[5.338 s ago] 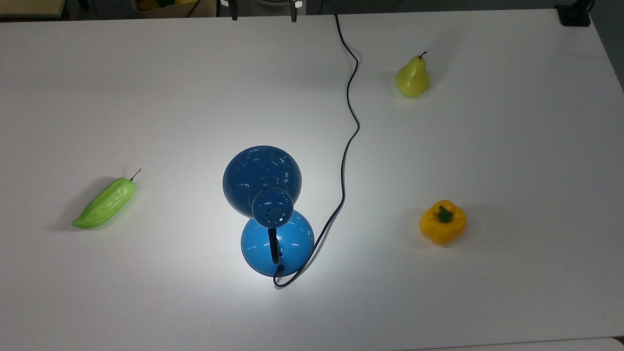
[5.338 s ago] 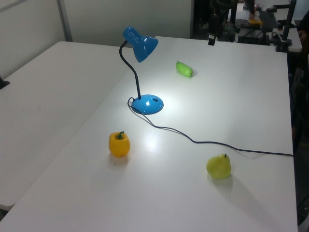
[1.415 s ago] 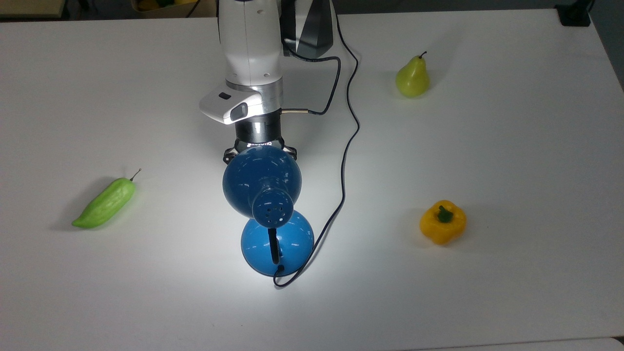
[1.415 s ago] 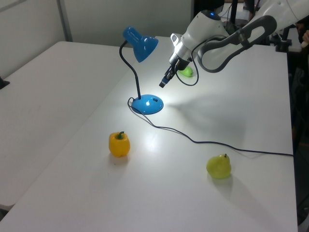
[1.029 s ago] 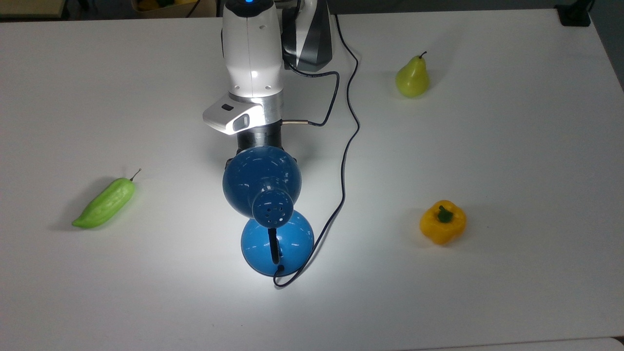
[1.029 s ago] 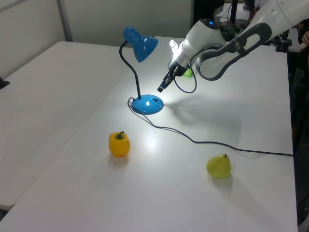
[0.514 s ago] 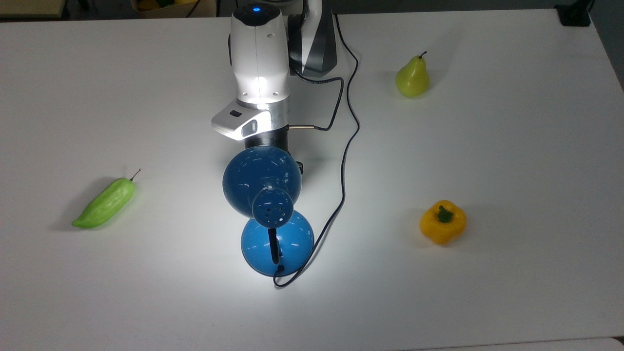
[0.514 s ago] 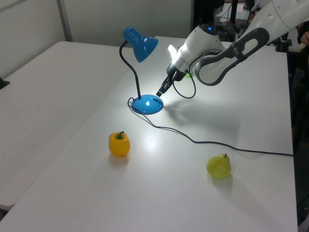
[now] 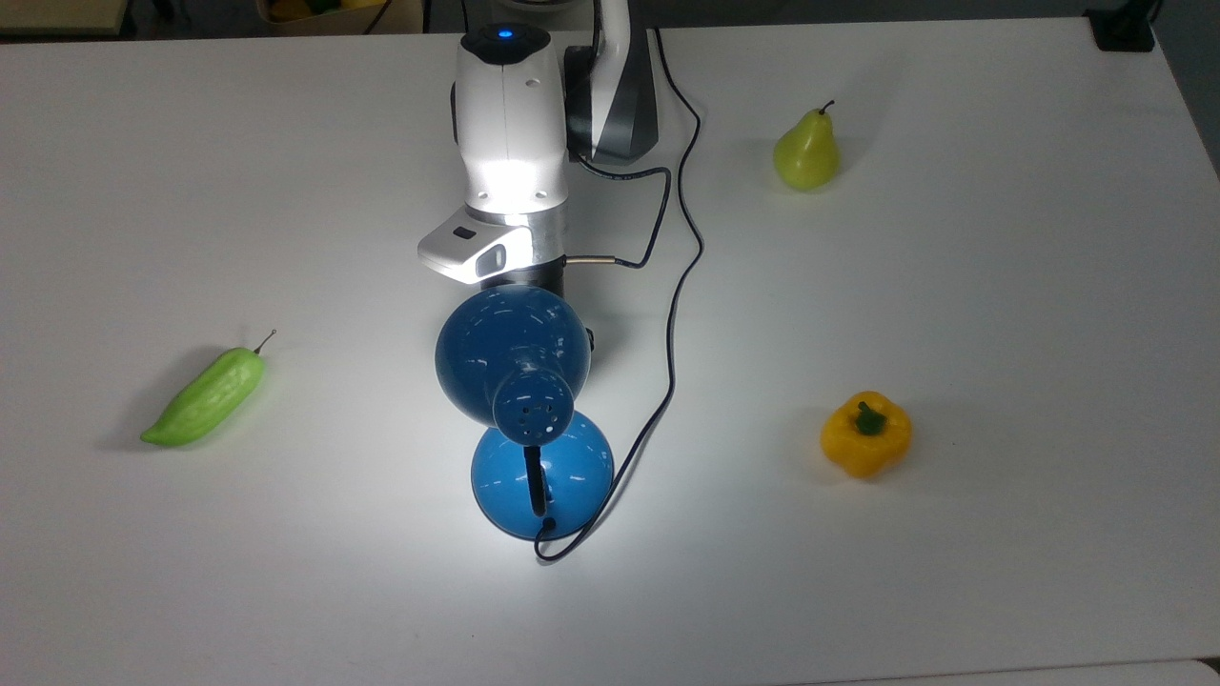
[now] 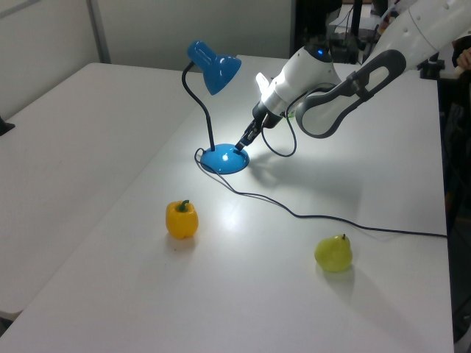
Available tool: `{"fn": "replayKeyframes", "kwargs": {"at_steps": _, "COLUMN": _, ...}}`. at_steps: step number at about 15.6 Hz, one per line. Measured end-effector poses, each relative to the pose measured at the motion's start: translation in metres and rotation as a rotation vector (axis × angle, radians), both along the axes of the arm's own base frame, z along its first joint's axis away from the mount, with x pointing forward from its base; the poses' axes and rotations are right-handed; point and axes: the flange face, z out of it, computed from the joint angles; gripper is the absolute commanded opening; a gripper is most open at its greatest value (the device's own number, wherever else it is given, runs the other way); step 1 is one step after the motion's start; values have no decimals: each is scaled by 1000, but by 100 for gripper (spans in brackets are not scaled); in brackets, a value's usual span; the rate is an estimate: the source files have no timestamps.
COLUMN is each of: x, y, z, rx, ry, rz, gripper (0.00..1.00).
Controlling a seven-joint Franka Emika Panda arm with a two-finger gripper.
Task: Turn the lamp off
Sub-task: 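Press down on the lamp base switch with the gripper fingers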
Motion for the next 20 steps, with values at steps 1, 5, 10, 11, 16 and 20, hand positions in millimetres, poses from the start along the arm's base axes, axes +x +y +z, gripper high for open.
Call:
{"fn": "replayKeyframes", "kwargs": {"at_steps": 1, "x": 0, "y": 0, "z": -2, "rx": 0, "ry": -3, "rz": 0, "gripper": 0}}
{"fn": "replayKeyframes", "kwargs": {"at_steps": 5, "x": 1, "y": 0, "z": -5, "rx": 2, "ry": -26, "rz": 0, "gripper": 0}}
{"fn": "replayKeyframes", "kwargs": {"at_steps": 10, "x": 2, "y": 0, "z": -5, "rx": 2, "ry": -28, "rz": 0, "gripper": 0}}
{"fn": "replayKeyframes", "kwargs": {"at_steps": 11, "x": 2, "y": 0, "z": -5, "rx": 2, "ry": -28, "rz": 0, "gripper": 0}}
{"fn": "replayKeyframes", "kwargs": {"at_steps": 16, "x": 2, "y": 0, "z": -5, "rx": 2, "ry": -29, "rz": 0, "gripper": 0}}
{"fn": "replayKeyframes", "kwargs": {"at_steps": 20, "x": 2, "y": 1, "z": -4, "rx": 2, "ry": -30, "rz": 1, "gripper": 0}}
